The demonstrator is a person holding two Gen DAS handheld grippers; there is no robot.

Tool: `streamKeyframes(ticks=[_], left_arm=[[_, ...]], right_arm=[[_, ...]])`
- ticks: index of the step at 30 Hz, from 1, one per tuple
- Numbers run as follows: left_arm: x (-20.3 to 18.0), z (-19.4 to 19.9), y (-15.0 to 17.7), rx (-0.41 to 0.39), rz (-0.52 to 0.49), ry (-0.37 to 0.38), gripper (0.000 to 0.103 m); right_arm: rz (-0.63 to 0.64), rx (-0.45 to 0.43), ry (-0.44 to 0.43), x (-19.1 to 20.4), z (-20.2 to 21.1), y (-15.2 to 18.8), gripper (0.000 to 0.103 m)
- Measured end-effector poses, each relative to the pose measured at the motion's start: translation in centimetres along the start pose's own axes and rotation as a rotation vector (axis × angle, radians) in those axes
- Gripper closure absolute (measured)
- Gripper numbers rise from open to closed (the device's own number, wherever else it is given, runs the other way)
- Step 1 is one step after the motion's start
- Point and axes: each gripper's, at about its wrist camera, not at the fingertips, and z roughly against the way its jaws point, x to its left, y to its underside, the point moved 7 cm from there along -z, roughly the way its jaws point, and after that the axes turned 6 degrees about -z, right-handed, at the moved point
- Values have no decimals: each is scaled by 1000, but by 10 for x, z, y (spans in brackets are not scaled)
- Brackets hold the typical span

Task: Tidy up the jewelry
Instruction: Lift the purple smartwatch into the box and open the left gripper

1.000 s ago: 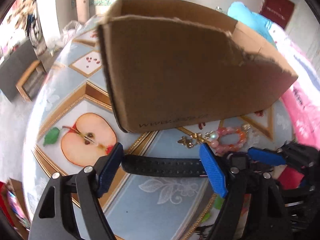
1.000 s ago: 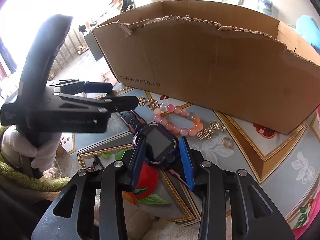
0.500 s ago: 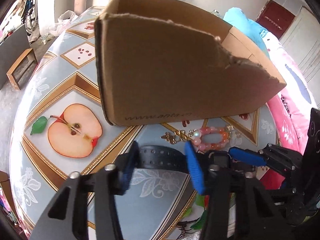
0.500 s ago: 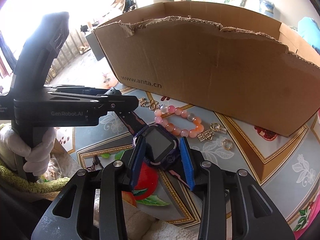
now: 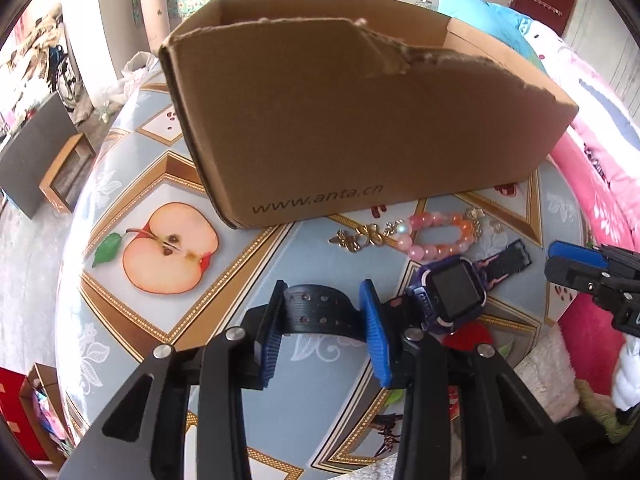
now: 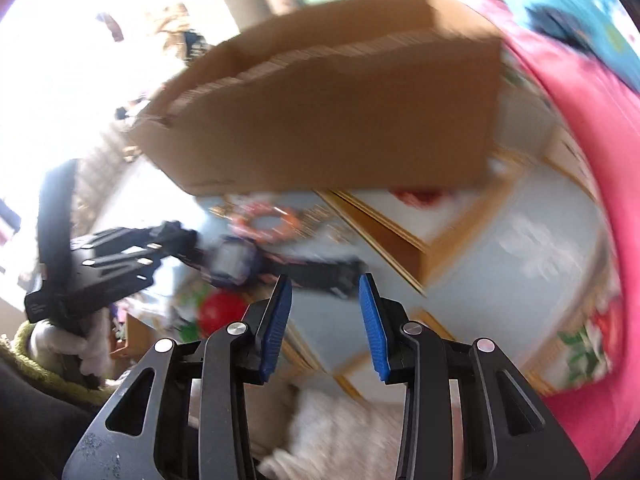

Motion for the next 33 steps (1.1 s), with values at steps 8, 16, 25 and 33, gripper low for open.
streamKeyframes(ticks=[8, 16, 25, 33], left_arm=[[-2, 2, 4, -15, -23, -12, 67], [-3, 2, 6, -29, -27, -19, 67], [-5, 2, 6, -37, -44, -17, 67], [3, 8, 8, -79, 13, 66, 69]], right_arm=[[-111, 10, -11, -23, -24, -10, 77], [-286, 57, -227, -23, -27, -23, 89], [-279, 84, -236, -9, -33, -19, 93], [25, -56, -51, 34, -11, -22, 99]])
